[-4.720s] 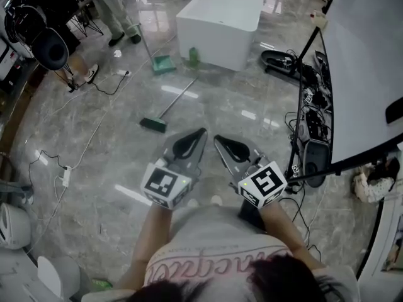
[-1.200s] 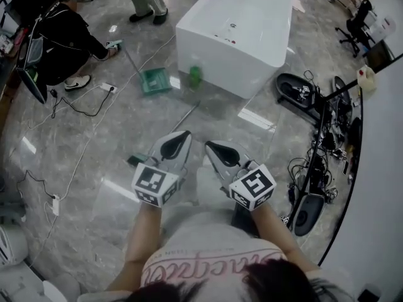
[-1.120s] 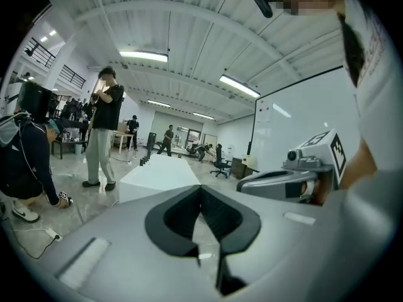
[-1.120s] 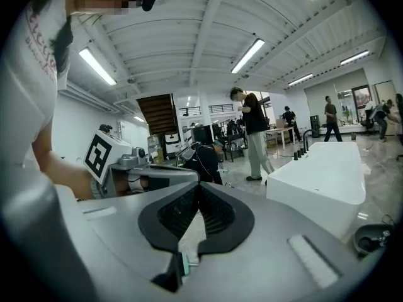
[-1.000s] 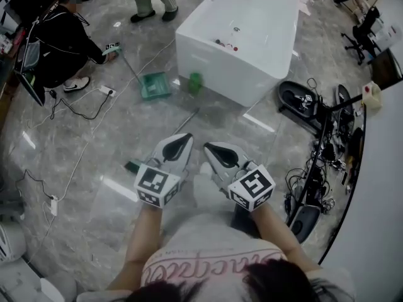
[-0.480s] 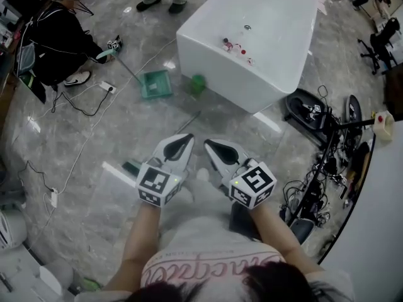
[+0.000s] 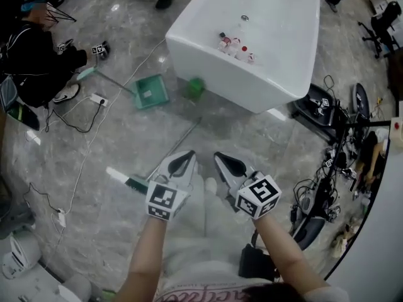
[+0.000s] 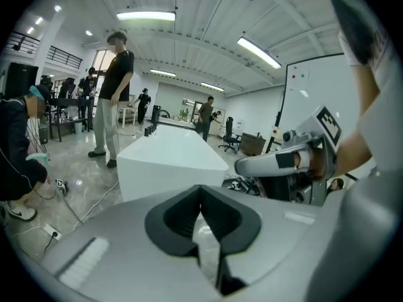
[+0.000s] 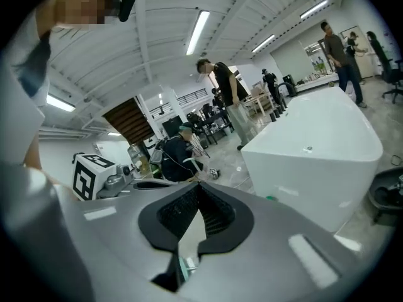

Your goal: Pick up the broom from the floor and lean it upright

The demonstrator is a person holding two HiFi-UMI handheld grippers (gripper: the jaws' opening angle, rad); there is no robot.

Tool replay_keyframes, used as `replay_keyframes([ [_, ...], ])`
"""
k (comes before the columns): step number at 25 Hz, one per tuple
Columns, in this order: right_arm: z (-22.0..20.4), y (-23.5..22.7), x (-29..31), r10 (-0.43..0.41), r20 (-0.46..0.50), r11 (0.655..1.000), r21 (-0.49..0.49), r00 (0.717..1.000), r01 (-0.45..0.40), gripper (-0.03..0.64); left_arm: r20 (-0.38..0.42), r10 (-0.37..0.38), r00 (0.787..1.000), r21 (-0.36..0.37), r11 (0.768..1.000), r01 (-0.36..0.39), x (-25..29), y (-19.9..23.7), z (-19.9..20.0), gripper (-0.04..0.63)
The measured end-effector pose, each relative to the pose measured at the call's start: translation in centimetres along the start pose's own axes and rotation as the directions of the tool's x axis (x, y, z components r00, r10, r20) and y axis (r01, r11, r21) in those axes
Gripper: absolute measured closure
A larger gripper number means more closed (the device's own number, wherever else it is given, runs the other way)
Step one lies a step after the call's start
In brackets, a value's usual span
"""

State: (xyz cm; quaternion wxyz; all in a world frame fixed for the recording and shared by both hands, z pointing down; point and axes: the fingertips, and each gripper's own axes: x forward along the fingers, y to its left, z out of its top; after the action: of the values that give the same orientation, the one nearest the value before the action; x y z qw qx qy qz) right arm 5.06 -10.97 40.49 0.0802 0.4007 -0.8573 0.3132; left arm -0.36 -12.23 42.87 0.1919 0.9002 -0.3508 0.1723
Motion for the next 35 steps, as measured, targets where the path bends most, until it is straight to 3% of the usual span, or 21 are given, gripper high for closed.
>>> replay_keyframes([
  [3,-1.7,-3.2,3.1,-0.074,-0.020,0.997,0.019,0.997,0.075,0.615,-0.051,-0.024,0.998,-0.002,1.000,0.024,3.0,2.6,-2.3,0.595],
  [9,-6.9,-7.1,8.7,-0.103,-0.103,0.994,0.023,0.989,0.105,0.615,-0.156,-0.039,0.987,0.031,0.999,0.044,8.5,7.5,-8.0,0.595],
  [12,-10.1,-9.2,11.7,-0.111,-0.148,0.992,0.046,0.983,0.119,0.615,-0.236,-0.063,0.970,0.011,0.998,0.067,11.0,9.4,-12.4,0.537],
  [17,-15.5,-12.5,15.9,-0.098,-0.191,0.989,0.095,0.977,0.118,0.615,-0.341,-0.047,0.939,0.010,0.998,0.054,15.1,12.2,-20.1,0.505],
  [20,-19.3,-14.6,18.6,-0.077,-0.233,0.991,0.093,0.969,0.101,0.615,-0.416,-0.024,0.909,0.032,0.999,0.041,17.7,13.8,-25.9,0.505],
  [27,-28.6,-19.3,22.0,-0.082,-0.349,0.988,0.096,0.934,0.123,0.615,-0.593,-0.035,0.804,0.064,0.994,0.091,22.5,15.7,-37.8,0.482],
  [35,-36.9,-24.4,24.4,-0.057,-0.461,0.998,0.009,0.886,0.069,0.615,-0.663,0.008,0.749,0.140,0.984,0.113,27.6,17.6,-45.5,0.474],
])
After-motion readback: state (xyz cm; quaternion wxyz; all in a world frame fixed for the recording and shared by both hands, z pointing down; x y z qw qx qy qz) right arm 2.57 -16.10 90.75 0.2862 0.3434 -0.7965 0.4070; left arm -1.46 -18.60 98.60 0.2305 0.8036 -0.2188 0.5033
